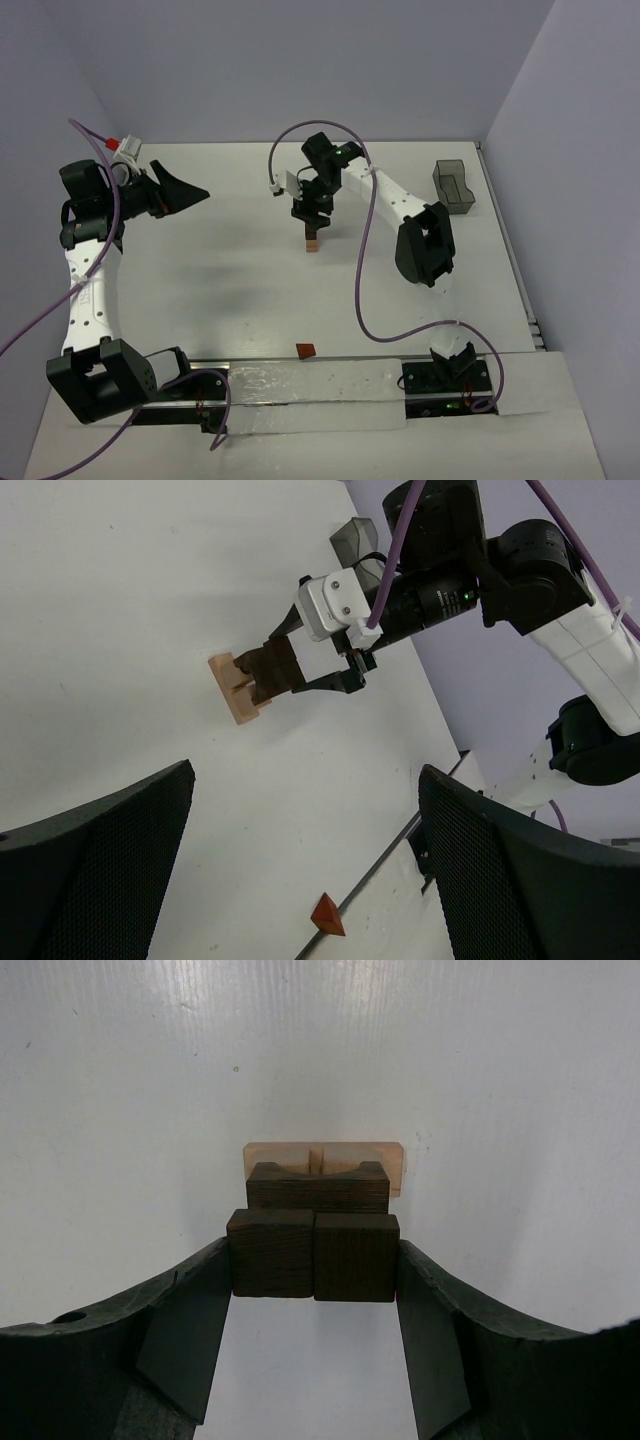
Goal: Build the wood block tower
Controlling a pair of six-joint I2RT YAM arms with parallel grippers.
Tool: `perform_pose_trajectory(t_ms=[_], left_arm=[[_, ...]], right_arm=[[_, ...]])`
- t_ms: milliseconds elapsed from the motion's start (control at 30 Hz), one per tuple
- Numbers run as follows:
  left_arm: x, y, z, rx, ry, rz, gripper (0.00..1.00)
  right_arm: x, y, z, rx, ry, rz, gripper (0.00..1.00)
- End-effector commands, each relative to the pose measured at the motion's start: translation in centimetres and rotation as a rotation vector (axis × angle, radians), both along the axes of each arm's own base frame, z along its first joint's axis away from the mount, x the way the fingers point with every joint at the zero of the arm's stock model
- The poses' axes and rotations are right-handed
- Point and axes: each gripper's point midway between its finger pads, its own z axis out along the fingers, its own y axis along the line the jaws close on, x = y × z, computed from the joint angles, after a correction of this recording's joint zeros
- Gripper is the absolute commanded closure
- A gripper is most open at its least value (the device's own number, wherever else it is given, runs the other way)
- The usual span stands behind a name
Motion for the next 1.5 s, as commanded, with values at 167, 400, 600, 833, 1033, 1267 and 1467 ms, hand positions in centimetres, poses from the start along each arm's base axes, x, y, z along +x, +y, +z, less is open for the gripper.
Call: perform_pose_trajectory(t_ms=[167,400,600,833,1033,1267,1467], left_arm=[[0.1,0.1,0.9,0.002,-0.054,-0.016,0.01],[0.0,0.1,0.9,0.004,-0.055,-0.017,0.01],[-0.1,0.1,0.8,0.003,-0.055,-0.018,0.01],[-0.1,0.1,0.8,0.002,-0.055,-0.018,0.01],[-0.1,0.0,0.9,0.001,-0.057,-0.022,0.01],[-0.1,0.1,0.9,0.001,-0.056,-0.019,0.01],[-0.1,0.1,0.9,0.0,-0.055,-0.02,0.01]], right_arm=[[-0.4,0.6,-0.2,0.003,0.012,0.026,0.42],[-0.6,0.8,-0.7,-0.003,0.022,0.026,0.41],[-0.6,0.9,-0.9,-0.005,0.023,0.027,0.39],[-0.6,0.8,-1.2,-0.019,0.019,0.027,0.37],[-0.4,0.8,-1.4,-0.024,0.012,0.024,0.36],[-0.3,0.9,-1.6,-0.027,0.012,0.025,0.35],[-0.2,0.9,-1.9,-0.029,0.012,0.021,0.34]])
